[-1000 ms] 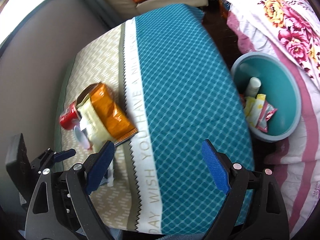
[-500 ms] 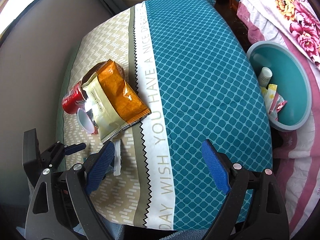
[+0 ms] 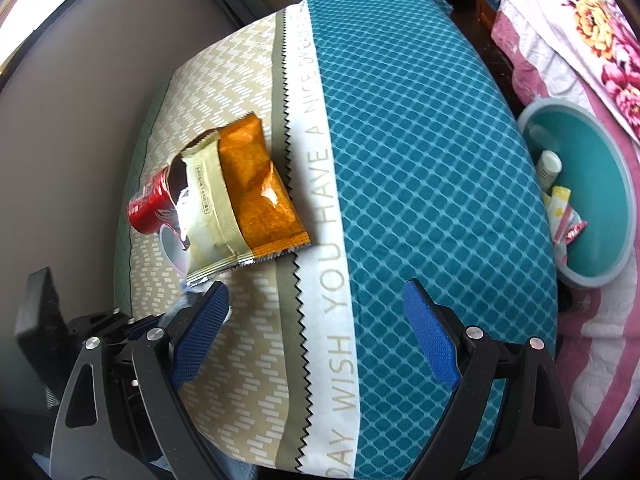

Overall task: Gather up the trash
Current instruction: 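Grasp the orange chip bag with the right tool while the left tool lifts the blue wrapper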

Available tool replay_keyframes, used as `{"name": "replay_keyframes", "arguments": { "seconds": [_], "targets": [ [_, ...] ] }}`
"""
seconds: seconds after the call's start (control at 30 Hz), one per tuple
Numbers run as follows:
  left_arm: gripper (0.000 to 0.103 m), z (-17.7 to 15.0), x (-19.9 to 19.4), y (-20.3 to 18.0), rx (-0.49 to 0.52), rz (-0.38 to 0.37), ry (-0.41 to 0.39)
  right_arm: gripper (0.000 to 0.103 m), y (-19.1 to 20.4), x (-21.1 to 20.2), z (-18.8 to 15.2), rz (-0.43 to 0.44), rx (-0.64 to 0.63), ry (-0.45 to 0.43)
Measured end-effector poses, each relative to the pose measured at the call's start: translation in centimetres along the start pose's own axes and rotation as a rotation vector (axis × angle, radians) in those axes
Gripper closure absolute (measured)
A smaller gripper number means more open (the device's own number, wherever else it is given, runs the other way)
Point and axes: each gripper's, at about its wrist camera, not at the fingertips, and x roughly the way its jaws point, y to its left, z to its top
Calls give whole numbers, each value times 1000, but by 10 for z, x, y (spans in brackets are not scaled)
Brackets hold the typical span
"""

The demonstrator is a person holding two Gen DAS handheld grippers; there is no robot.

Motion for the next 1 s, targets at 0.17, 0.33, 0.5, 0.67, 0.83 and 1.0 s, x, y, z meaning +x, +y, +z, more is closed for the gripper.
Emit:
{"name": "replay_keyframes", "arguments": {
  "seconds": [0.17, 0.33, 0.5, 0.67, 0.83, 1.0],
  "targets": [
    [83, -3, -28, 22, -84, 5, -63, 19, 9, 14, 18, 21, -37, 6],
    [83, 4, -53, 55, -203, 21, -139, 19, 22, 29, 38, 62, -52, 16],
    [83, 19, -57, 81, -302, 37, -177, 19, 37, 48, 56, 108, -66, 23],
    [83, 35, -48, 93, -333, 40, -178, 19, 48, 70, 66, 98, -84, 43],
    [83, 45, -42, 98, -333, 35, -179, 19, 54, 84, 69, 58, -139, 51],
    [83, 51, -39, 99, -341, 36, -182, 27, 60, 88, 68, 92, -178, 33]
  ]
}}
